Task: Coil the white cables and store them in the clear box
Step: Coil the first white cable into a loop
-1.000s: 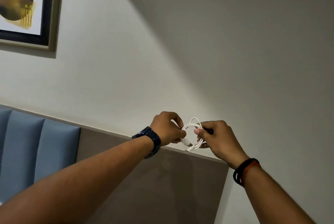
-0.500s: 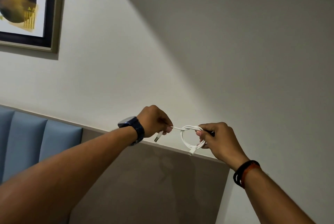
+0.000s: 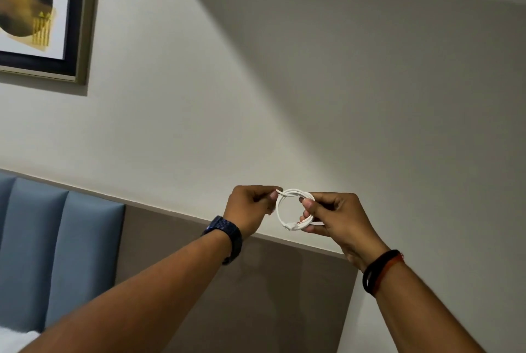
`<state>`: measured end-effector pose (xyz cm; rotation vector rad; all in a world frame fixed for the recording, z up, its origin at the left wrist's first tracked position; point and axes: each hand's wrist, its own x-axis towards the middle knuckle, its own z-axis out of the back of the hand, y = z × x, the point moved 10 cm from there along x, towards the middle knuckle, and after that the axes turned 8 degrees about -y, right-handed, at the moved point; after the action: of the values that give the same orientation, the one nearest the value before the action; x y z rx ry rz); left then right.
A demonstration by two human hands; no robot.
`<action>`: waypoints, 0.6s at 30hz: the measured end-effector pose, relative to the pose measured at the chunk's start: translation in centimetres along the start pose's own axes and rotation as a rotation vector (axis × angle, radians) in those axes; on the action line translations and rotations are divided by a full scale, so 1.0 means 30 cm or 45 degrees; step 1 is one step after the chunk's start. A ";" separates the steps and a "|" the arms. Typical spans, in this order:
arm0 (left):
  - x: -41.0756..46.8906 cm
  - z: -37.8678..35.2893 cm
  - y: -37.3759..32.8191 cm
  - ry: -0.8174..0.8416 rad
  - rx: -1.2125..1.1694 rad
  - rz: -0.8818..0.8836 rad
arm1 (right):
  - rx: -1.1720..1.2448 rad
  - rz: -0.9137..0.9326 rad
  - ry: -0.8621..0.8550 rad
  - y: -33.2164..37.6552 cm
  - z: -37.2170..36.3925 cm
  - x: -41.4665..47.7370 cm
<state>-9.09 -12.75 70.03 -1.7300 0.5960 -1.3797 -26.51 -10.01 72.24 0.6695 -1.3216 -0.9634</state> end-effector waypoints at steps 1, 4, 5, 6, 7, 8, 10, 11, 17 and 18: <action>-0.009 -0.019 0.003 0.025 -0.043 0.038 | -0.026 0.014 -0.022 0.000 0.002 0.003; -0.031 -0.053 -0.006 0.103 -0.252 0.141 | -0.073 0.041 -0.104 -0.004 0.019 0.014; -0.035 -0.056 -0.012 0.126 -0.305 0.161 | -0.076 0.042 -0.123 -0.005 0.024 0.017; -0.037 -0.058 -0.020 0.151 -0.328 0.158 | -0.075 0.043 -0.132 -0.006 0.027 0.019; -0.037 -0.059 -0.028 0.173 -0.308 0.125 | -0.071 0.045 -0.132 -0.007 0.027 0.021; -0.037 -0.058 -0.037 0.184 -0.250 0.072 | -0.067 0.046 -0.126 -0.009 0.024 0.021; -0.033 -0.055 -0.041 0.181 -0.124 -0.006 | -0.061 0.051 -0.109 -0.012 0.015 0.021; -0.028 -0.053 -0.033 0.167 -0.091 -0.002 | -0.054 0.050 -0.100 -0.015 0.010 0.021; -0.019 -0.060 0.000 0.208 -0.054 0.069 | 0.001 0.022 -0.069 -0.038 -0.011 0.025; -0.017 -0.061 -0.003 0.209 -0.069 0.069 | -0.011 0.025 -0.077 -0.040 -0.012 0.027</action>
<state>-10.98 -12.86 69.92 -1.6407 0.7713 -1.4892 -26.42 -11.32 71.54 0.6242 -1.3740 -0.9796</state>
